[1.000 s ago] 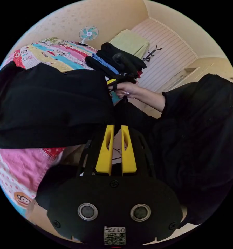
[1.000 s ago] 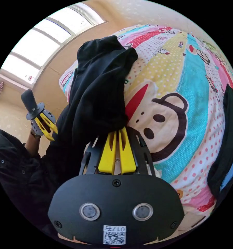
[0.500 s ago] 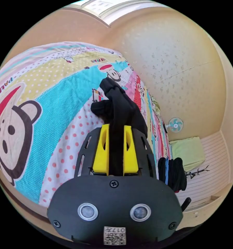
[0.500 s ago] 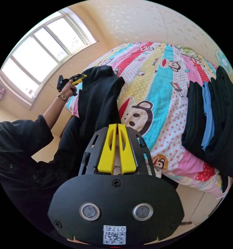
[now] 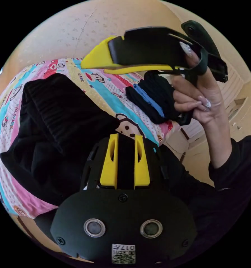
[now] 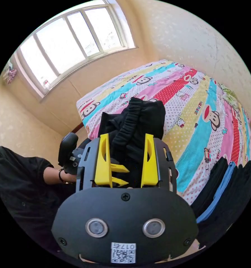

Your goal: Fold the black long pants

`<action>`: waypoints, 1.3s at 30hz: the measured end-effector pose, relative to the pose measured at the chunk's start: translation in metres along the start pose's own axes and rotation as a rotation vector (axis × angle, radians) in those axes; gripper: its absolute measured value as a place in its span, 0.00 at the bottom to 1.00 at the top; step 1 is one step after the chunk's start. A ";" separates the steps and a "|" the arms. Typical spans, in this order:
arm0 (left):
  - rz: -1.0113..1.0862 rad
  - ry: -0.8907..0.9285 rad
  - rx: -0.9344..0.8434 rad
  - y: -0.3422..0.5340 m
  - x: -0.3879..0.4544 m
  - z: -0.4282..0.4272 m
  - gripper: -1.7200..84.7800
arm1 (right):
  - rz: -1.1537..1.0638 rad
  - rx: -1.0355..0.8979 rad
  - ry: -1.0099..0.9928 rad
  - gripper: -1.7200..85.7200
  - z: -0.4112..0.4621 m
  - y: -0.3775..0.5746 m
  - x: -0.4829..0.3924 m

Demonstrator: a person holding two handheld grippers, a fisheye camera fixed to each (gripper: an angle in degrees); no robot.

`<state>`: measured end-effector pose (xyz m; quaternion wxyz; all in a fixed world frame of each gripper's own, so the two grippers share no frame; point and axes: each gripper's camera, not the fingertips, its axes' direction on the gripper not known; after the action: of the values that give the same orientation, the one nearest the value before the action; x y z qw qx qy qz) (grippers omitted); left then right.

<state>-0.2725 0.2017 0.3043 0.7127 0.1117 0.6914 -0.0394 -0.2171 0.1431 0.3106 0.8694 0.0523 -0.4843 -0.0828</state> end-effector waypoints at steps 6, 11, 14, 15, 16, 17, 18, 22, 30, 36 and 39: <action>-0.271 0.020 0.101 0.071 -0.052 -0.065 0.15 | -0.240 -0.317 0.152 0.22 0.132 0.023 -0.037; -0.297 -0.068 0.191 0.069 -0.056 -0.122 0.17 | -0.203 -0.179 0.288 0.10 0.119 0.035 -0.063; -0.259 -0.159 0.265 0.062 -0.043 -0.156 0.18 | -0.133 0.010 0.208 0.09 0.049 0.024 -0.074; -0.254 -0.203 0.290 0.059 -0.040 -0.165 0.18 | -0.130 0.061 0.200 0.08 0.023 0.018 -0.080; -0.272 -0.227 0.308 0.056 -0.041 -0.170 0.18 | -0.129 0.082 0.202 0.08 0.012 0.015 -0.083; -0.288 -0.220 0.312 0.053 -0.043 -0.171 0.19 | -0.129 0.117 0.202 0.07 -0.009 0.009 -0.090; -0.319 -0.157 0.319 0.048 -0.049 -0.172 0.20 | -0.124 0.145 0.184 0.07 -0.027 0.004 -0.095; -0.386 0.178 0.439 0.037 -0.048 -0.171 0.21 | -0.085 0.230 0.060 0.06 -0.074 0.002 -0.106; -0.629 0.018 0.391 0.051 -0.022 -0.145 0.28 | 0.014 0.416 -0.060 0.06 -0.138 0.031 -0.142; -0.456 -0.146 0.499 0.090 0.045 -0.135 0.28 | -0.087 0.602 -0.140 0.05 -0.217 0.054 -0.195; -0.365 -0.121 0.587 0.088 0.076 -0.138 0.27 | -0.144 0.689 -0.119 0.05 -0.264 0.058 -0.229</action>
<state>-0.3852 0.3240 0.2350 0.6713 0.1837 0.6155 -0.3698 -0.1054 0.2473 -0.0097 0.7629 0.3715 -0.5286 0.0213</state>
